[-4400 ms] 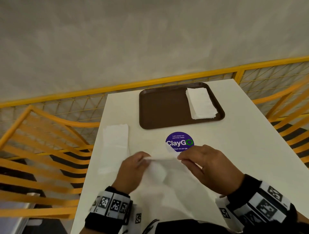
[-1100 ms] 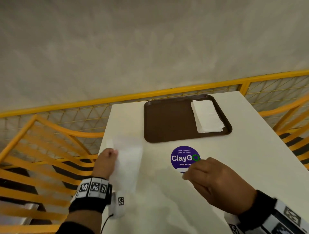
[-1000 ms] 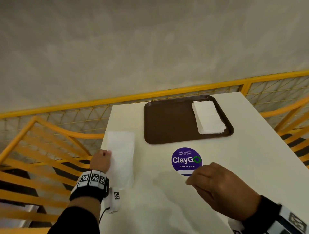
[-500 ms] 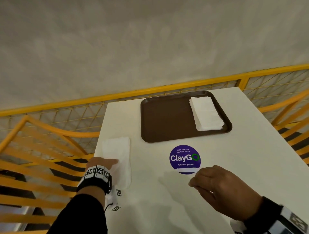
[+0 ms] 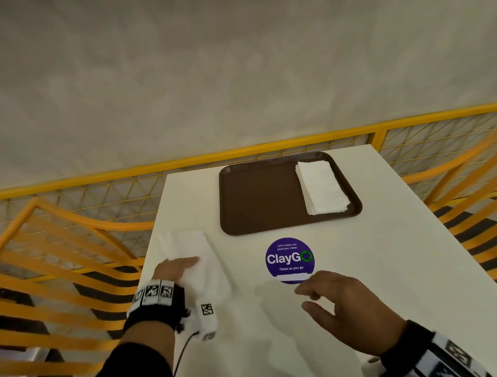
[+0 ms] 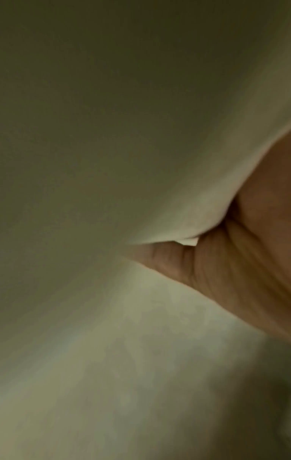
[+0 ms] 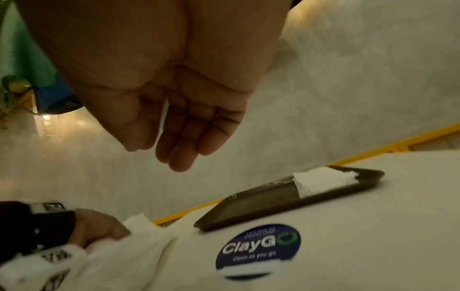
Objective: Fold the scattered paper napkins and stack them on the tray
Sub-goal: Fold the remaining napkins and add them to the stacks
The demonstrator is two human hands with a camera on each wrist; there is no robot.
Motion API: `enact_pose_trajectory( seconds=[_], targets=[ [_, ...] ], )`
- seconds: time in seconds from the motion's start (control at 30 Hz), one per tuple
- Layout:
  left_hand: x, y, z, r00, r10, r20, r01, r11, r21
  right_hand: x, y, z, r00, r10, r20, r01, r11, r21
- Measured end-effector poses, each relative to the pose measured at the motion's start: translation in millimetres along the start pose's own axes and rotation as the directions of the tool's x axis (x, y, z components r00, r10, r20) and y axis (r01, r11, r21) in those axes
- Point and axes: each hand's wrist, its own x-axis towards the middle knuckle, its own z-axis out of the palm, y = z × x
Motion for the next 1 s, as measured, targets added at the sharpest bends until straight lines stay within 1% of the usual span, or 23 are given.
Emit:
enact_pose_trajectory(
  seconds=[0.03, 0.07, 0.1, 0.13, 0.17, 0.2, 0.23, 0.27, 0.3, 0.33, 0.37, 0.4, 0.43, 0.47, 0.5, 0.53, 0.6, 0.67, 0.73, 0.8, 0.87, 0.93, 1.0],
  targets=[
    [-8.2, -1.2, 6.7, 0.996, -0.027, 0.081, 0.043, 0.978, -0.205, 1.3, -1.0, 3.1, 0.995, 0.097, 0.024, -0.099, 0.99, 0.104],
    [-23.2, -2.9, 18.2, 0.981, -0.009, 0.192, 0.087, 0.912, -0.401, 3.6, -2.2, 6.7, 0.973, 0.208, 0.097, -0.224, 0.951, 0.213],
    [-39.1, -3.1, 30.8, 0.956, 0.048, 0.291, 0.129, 0.818, -0.56, 6.9, -2.8, 11.1, 0.928, 0.309, 0.207, -0.362, 0.876, 0.32],
    [-56.3, -6.5, 42.7, 0.928, 0.131, 0.348, 0.147, 0.731, -0.667, 10.7, -3.9, 15.5, 0.87, 0.368, 0.328, -0.485, 0.759, 0.435],
    [-74.8, -8.3, 55.9, 0.905, 0.203, 0.374, 0.145, 0.678, -0.721, 14.9, -4.9, 20.4, 0.822, 0.382, 0.422, -0.567, 0.612, 0.551],
    [-89.8, -10.3, 67.0, 0.894, 0.249, 0.373, 0.138, 0.64, -0.756, 18.5, -6.9, 24.4, 0.799, 0.365, 0.478, -0.601, 0.464, 0.651],
    [-100.0, -11.9, 75.3, 0.881, 0.281, 0.381, 0.143, 0.609, -0.78, 21.8, -9.4, 26.7, 0.795, 0.333, 0.507, -0.602, 0.332, 0.726],
    [-111.5, -11.8, 81.8, 0.865, 0.303, 0.4, 0.162, 0.587, -0.793, 25.1, -11.7, 26.9, 0.804, 0.3, 0.513, -0.583, 0.234, 0.778],
    [-115.8, -12.8, 86.8, 0.854, 0.325, 0.406, 0.162, 0.576, -0.801, 29.0, -13.2, 26.2, 0.824, 0.275, 0.495, -0.548, 0.167, 0.819],
    [-119.1, -13.2, 89.2, 0.846, 0.352, 0.401, 0.153, 0.56, -0.814, 31.8, -14.5, 24.1, 0.846, 0.269, 0.46, -0.504, 0.125, 0.854],
    [-119.3, -13.7, 89.0, 0.84, 0.384, 0.384, 0.131, 0.543, -0.829, 34.1, -13.5, 22.2, 0.858, 0.291, 0.422, -0.467, 0.104, 0.878],
    [-118.2, -13.7, 86.2, 0.835, 0.413, 0.363, 0.101, 0.533, -0.84, 35.5, -10.2, 20.1, 0.856, 0.34, 0.391, -0.444, 0.093, 0.891],
    [-116.5, -13.0, 82.3, 0.826, 0.451, 0.339, 0.056, 0.532, -0.845, 35.3, -5.1, 18.7, 0.843, 0.398, 0.361, -0.432, 0.102, 0.896],
    [-113.1, -14.1, 77.1, 0.817, 0.484, 0.314, 0.004, 0.54, -0.842, 33.5, 0.1, 17.0, 0.832, 0.448, 0.326, -0.425, 0.14, 0.894],
    [-109.4, -16.0, 71.8, 0.805, 0.519, 0.288, -0.065, 0.559, -0.827, 30.5, 6.3, 15.7, 0.829, 0.481, 0.287, -0.421, 0.197, 0.886],
    [-105.0, -19.0, 66.0, 0.805, 0.538, 0.252, -0.146, 0.59, -0.794, 26.7, 13.4, 14.5, 0.831, 0.5, 0.243, -0.414, 0.264, 0.871],
    [-93.9, -29.5, 55.4, 0.817, 0.55, 0.175, -0.327, 0.691, -0.645, 17.8, 25.4, 11.2, 0.85, 0.506, 0.145, -0.405, 0.453, 0.794],
    [-83.9, -43.2, 49.5, 0.805, 0.575, 0.142, -0.481, 0.775, -0.411, 9.6, 39.2, 10.7, 0.869, 0.491, 0.065, -0.416, 0.652, 0.634],
    [-79.2, -56.6, 50.0, 0.779, 0.612, 0.139, -0.565, 0.78, -0.269, 2.8, 53.2, 14.6, 0.868, 0.497, 0.006, -0.441, 0.764, 0.472],
    [-78.8, -68.0, 54.3, 0.749, 0.643, 0.162, -0.624, 0.766, -0.154, -3.6, 64.3, 21.4, 0.87, 0.493, -0.013, -0.445, 0.795, 0.412],
    [-80.4, -77.2, 60.3, 0.736, 0.64, 0.22, -0.637, 0.765, -0.096, -9.0, 66.7, 28.0, 0.883, 0.468, 0.024, -0.425, 0.777, 0.464],
    [-80.3, -85.2, 67.3, 0.745, 0.615, 0.257, -0.605, 0.786, -0.126, -11.7, 64.3, 34.0, 0.887, 0.457, 0.066, -0.419, 0.737, 0.53],
    [-77.7, -90.7, 74.8, 0.763, 0.601, 0.237, -0.571, 0.799, -0.188, -12.1, 64.4, 40.3, 0.887, 0.455, 0.08, -0.413, 0.702, 0.581]
  ],
)
